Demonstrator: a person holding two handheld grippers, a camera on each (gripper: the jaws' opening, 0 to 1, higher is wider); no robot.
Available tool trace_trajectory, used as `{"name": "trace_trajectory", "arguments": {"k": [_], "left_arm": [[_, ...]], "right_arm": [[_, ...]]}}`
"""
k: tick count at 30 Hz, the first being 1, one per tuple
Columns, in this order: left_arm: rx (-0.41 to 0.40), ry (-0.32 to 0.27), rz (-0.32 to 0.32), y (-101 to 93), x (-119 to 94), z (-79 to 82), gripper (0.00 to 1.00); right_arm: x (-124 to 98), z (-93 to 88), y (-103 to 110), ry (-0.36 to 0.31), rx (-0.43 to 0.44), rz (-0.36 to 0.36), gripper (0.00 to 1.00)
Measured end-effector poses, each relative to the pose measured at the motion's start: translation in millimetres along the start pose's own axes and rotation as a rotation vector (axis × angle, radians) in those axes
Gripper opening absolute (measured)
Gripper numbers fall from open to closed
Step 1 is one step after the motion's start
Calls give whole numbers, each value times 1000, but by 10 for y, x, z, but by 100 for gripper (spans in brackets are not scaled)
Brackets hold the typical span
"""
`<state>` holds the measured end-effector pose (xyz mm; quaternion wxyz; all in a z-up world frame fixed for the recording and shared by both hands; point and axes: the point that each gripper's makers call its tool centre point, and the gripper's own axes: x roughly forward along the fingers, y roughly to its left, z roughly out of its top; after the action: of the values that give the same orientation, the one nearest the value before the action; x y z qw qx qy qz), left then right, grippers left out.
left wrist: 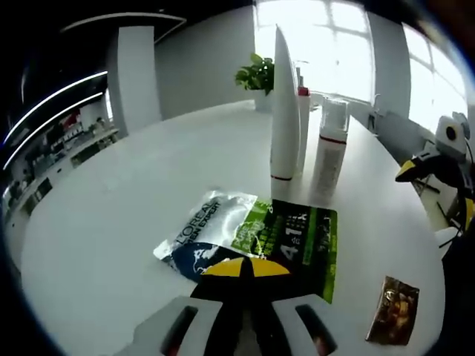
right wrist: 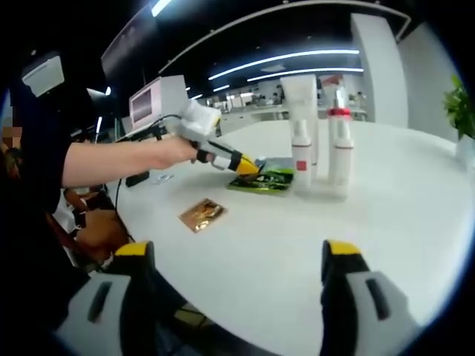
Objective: Arrange the skincare products in the storage area until every visible bottle or jar stands upright without overlapping.
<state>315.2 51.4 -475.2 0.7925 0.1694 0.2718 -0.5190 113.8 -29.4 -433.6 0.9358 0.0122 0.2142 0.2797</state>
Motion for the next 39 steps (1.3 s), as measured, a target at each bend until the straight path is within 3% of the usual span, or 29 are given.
{"name": "trace_trajectory", "arguments": {"k": [3,7,12,18,23,39], "left_arm": [[-13,9,-3,4,-5,8,0],[-55,-40,19,74,0,145,1],[-26,-16,73,207,108,146,2],[87,-15,73,183,147,131,0],[50,-26,55,138,119,99,0],[64,-16,19,157,104,103,0]], "right_arm": [[-9,-4,-14,1,0,-1,94],[-28,3,-46,0,1,-8,94],[-30,-8,-38,4,-2,-9,94],[-44,-17,-66,9,2,-18,93],[-34,-24,-66,14,3,-18,93],[-10,-2,-30,18,0,-15,93]]}}
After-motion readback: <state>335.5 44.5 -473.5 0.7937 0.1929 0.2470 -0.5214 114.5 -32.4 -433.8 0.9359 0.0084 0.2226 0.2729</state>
